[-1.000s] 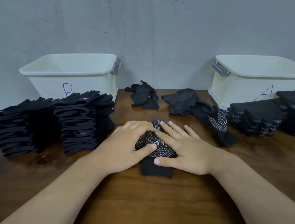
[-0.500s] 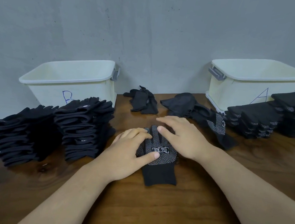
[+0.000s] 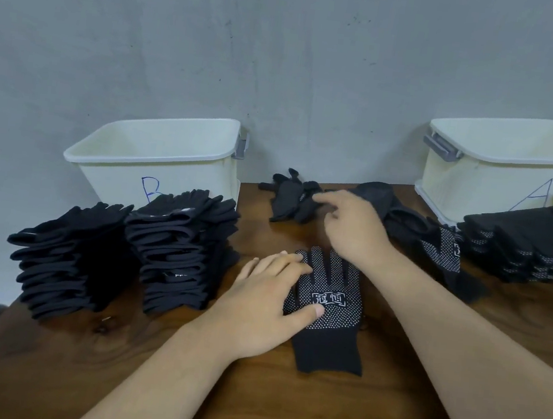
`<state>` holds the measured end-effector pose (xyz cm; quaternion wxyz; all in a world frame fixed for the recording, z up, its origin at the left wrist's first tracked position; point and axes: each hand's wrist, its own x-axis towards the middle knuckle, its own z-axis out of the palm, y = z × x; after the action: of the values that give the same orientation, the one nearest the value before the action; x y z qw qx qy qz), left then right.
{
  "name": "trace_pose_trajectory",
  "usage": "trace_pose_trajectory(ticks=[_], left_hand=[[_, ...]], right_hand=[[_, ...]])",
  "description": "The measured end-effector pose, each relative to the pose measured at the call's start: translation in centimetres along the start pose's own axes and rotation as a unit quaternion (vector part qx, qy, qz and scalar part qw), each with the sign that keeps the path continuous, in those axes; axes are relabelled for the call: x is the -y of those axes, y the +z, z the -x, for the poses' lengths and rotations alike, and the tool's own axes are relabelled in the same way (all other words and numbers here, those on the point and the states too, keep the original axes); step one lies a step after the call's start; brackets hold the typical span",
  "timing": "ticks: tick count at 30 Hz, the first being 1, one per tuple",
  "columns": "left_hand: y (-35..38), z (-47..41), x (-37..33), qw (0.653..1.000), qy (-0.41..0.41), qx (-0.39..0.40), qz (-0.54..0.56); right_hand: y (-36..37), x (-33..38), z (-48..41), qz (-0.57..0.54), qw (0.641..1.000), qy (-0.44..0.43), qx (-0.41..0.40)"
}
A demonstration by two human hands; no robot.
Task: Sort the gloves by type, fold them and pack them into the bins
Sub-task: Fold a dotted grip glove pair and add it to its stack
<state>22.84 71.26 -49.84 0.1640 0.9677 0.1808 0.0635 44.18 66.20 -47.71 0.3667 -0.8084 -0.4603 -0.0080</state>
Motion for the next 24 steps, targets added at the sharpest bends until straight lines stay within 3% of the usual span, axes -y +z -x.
trace_pose_trajectory(ticks=[3,6,11,17,24], left_hand=[[-0.2,0.1,-0.2,1.000,-0.004,0.003,-0.001],[-0.4,0.3,-0.4,1.000,-0.006,0.006,0.001],[-0.3,0.1,-0.2,1.000,-0.008,0.001,0.001],[-0.3,0.1,-0.2,1.000,0.001,-0.002,0.004],[-0.5,0.7,-0.8,0.998,0.049,-0.036,0.015]], right_hand=[[-2.8,0.7,-0.6,-0.097,0.991,0.018,-0.085],[-4.7,1.1,-1.4,-0.162,0.981,0.024,-0.100],[-7.0,2.2,-2.0,-0.177,0.973,0.013,-0.146],[-8.7,4.2,-1.4,-0.378,0.924,0.031,-0.051],[-8.6,4.6,-0.5,-0.395,0.919,-0.016,0.011]])
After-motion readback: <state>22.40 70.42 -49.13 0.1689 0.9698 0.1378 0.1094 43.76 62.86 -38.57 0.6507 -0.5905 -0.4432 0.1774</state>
